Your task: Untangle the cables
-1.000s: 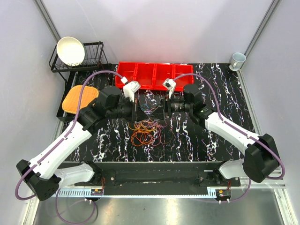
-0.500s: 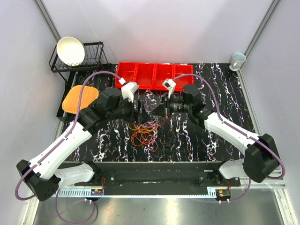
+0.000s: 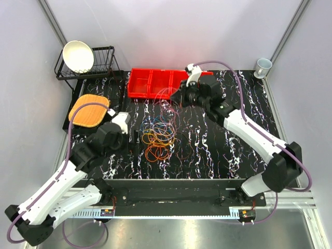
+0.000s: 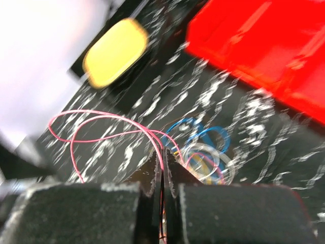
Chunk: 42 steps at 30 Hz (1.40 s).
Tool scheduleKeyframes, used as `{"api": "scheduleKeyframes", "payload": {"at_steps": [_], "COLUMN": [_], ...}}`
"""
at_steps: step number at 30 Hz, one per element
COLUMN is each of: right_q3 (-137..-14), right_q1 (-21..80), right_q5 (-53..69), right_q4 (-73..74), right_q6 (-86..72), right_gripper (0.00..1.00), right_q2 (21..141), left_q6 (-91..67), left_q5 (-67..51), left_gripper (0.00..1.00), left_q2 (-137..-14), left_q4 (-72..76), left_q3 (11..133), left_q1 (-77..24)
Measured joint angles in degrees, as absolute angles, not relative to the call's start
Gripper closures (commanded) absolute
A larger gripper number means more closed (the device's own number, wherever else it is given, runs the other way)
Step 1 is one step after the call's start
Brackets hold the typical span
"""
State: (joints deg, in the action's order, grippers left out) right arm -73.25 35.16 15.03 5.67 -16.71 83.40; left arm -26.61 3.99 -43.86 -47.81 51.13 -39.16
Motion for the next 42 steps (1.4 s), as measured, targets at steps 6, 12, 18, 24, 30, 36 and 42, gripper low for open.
{"api": "scheduleKeyframes", "payload": {"at_steps": [6,12,18,24,30,36,42], "right_q3": [-83.5,-95.0,-102.4,-107.2,-110.1,-113.1,-115.6], "right_q1": [31.7,26.6,21.1,15.5,12.2,11.2,9.5], "right_q5": [8.6,7.9,6.9,7.0,7.2,7.2,7.2], "right_q4": [9.0,11.5,13.2,13.3,13.8,14.7,14.5], "right_q6": [-16.2,-16.2,-16.1,-16.2,-16.2,-16.1,-16.3], "right_gripper": [1.00,1.00,1.00,1.00,1.00,1.00,1.00], "right_q2": [90.7,99.0,104.4,109.3,114.1,117.8,121.1], "left_q6": [-27.3,-28.1,-28.4,-28.5,-28.5,-28.5,-28.5], "left_q5": [6.5,7.2,7.4,7.4,7.4,7.4,7.4], "left_gripper": [0.01,0.01,0.01,0.01,0.01,0.01,0.01], "left_q2": [-38.4,-35.6,-38.7,-40.0,-40.4,-41.3,-42.1], "left_q4": [-48.8,-47.3,-46.9,-46.8,-46.7,-46.7,-46.7], "left_q3": [49.8,49.2,49.1,49.0,49.0,49.0,49.0], "left_q1": [-39.2,-39.2,-39.2,-39.2,-39.2,-39.2,-39.2]}}
